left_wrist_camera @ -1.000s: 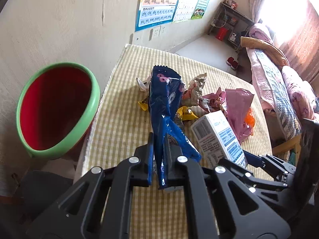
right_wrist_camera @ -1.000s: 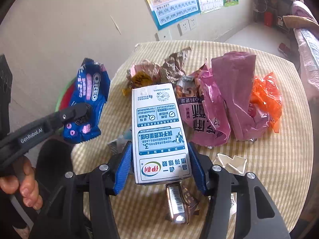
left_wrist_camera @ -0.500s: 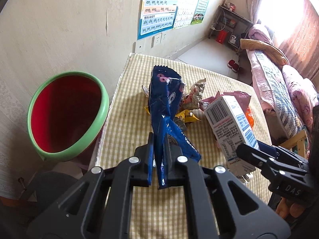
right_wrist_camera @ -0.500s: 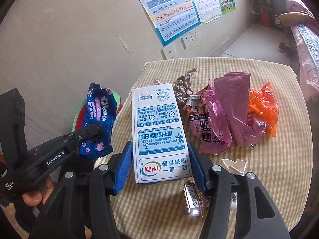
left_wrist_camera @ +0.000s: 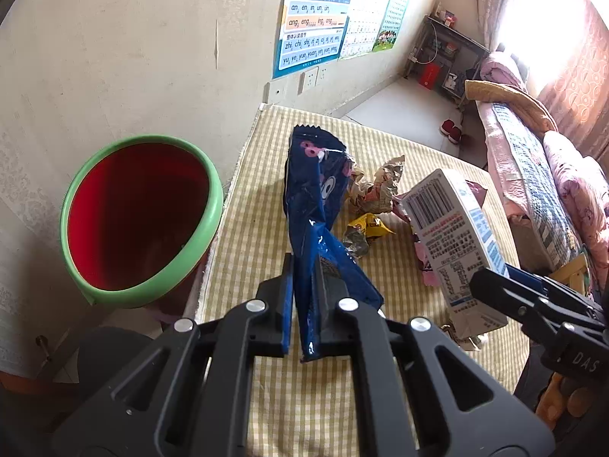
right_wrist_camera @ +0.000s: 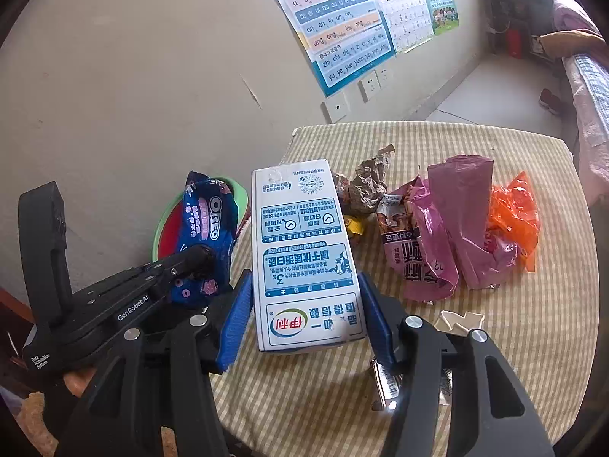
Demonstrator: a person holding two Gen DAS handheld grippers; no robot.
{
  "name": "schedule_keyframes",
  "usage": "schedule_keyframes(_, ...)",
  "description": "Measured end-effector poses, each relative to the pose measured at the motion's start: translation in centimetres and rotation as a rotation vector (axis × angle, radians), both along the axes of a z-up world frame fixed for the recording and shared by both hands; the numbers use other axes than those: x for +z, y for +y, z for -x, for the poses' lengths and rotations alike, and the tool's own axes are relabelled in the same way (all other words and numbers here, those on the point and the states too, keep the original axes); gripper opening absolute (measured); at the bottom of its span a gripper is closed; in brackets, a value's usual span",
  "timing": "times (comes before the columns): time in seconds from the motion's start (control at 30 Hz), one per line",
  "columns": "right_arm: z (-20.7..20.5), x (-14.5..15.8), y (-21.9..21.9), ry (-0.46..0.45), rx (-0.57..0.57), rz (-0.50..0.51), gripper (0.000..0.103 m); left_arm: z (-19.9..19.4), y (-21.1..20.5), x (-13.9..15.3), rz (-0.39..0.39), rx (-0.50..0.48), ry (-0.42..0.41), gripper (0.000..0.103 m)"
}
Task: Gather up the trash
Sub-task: 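Carry the Oreo wrapper and milk carton over the bin and release both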
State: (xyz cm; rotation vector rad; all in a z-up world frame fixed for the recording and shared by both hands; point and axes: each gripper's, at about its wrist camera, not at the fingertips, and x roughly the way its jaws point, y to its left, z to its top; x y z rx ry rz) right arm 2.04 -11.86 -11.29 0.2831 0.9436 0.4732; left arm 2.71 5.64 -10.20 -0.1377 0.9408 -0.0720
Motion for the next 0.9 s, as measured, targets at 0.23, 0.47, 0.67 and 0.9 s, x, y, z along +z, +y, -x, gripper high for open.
schedule_keyframes(0.23,-0.2,0.3,1.4,0.002,0.027,-0.004,0.053,0.1,0.5,-0.2,-0.011,0.009,0.004,0.007)
schedule_keyframes(0.47,-0.3,0.1,2.8,0.008,0.053,0.002,0.053,0.2,0.4,-0.5,-0.03,0.0,0.0,0.007)
schedule_keyframes(0.67,-0.5,0.0,2.1,0.005,0.027,0.025,0.053,0.3,-0.2,-0.7,-0.011,-0.025,-0.002,0.007)
schedule_keyframes(0.9,-1.0,0.1,2.2,0.027,0.031,0.038,0.053,0.0,0.3,-0.9,-0.001,-0.032,-0.002,0.007)
